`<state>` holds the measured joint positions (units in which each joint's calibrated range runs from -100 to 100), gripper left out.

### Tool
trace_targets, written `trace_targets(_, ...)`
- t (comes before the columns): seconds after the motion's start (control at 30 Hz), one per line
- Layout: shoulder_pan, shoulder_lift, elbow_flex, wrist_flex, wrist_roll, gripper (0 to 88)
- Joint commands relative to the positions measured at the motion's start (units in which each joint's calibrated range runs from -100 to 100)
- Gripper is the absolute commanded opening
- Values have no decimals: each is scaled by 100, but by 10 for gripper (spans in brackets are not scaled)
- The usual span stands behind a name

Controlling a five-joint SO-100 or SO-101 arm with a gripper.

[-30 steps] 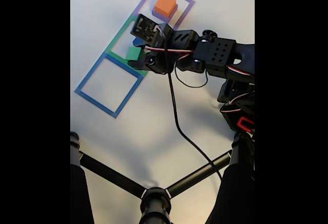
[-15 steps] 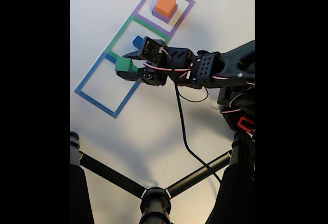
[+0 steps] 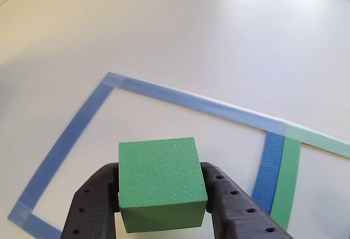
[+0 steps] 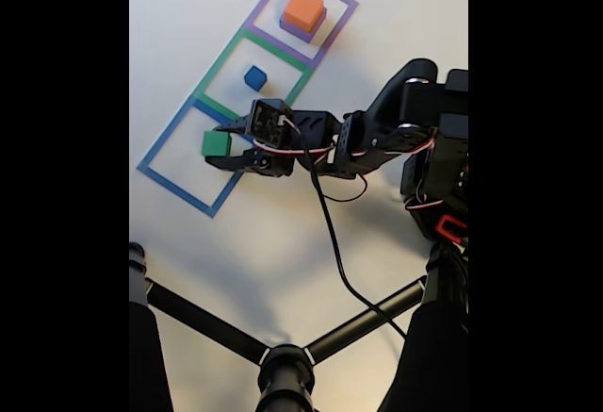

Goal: Tower of hanoi

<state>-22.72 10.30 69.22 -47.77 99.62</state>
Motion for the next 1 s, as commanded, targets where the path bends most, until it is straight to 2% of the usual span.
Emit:
trace_targets(0.0,-88,316,-384,-416,38,59)
trace_targets(0.33,-4,909,-620,-658,38,86)
trace_targets(0.5,34,957,-656,-658,38,229)
trace_targets(0.77,3,661,-738,-585,38,316)
trace_targets(0.97,-20,-261,-1011,232,38,331)
